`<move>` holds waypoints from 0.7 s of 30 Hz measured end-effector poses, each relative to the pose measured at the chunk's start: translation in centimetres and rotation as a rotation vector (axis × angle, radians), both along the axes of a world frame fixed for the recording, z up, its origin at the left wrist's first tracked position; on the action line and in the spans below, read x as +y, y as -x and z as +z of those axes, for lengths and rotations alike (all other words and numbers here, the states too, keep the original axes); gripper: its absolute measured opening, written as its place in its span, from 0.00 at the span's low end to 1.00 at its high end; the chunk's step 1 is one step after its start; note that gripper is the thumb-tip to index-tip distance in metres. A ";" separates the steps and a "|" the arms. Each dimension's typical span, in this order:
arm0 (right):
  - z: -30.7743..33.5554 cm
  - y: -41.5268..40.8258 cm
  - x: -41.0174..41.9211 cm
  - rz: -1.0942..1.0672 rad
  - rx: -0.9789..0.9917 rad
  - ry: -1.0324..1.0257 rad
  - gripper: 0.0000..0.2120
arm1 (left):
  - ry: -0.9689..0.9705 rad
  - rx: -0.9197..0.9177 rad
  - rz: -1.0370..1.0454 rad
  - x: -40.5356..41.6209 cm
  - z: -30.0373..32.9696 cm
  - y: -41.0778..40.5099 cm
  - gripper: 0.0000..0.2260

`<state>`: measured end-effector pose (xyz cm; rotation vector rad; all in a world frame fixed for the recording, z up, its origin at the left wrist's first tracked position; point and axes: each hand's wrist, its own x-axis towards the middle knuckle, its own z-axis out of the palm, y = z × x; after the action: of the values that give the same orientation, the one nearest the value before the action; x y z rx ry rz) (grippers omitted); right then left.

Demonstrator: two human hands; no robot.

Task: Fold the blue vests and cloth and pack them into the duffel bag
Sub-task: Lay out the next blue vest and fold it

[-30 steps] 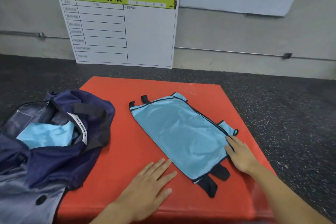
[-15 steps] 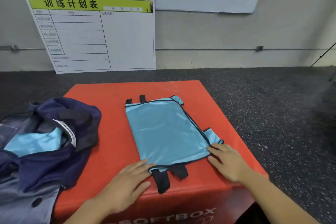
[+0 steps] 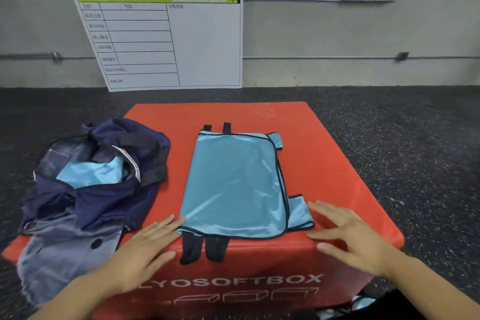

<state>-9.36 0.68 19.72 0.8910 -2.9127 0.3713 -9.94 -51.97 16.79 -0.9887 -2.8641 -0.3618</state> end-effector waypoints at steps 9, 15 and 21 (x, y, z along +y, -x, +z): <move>1.3 1.0 -4.1 0.098 -0.004 -0.250 0.23 | -0.034 -0.037 0.007 1.1 0.9 0.3 0.23; 0.4 3.3 -5.8 0.140 0.033 -0.096 0.19 | -0.451 -0.343 0.080 2.7 2.6 1.6 0.14; 1.9 7.1 -7.3 -0.116 -0.328 0.826 0.13 | -0.852 -0.450 0.202 4.0 5.1 5.8 0.19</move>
<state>-16.43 -6.61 21.60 0.5462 -2.5953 1.6653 -15.74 -48.02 21.91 -0.4782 -2.6050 -1.7601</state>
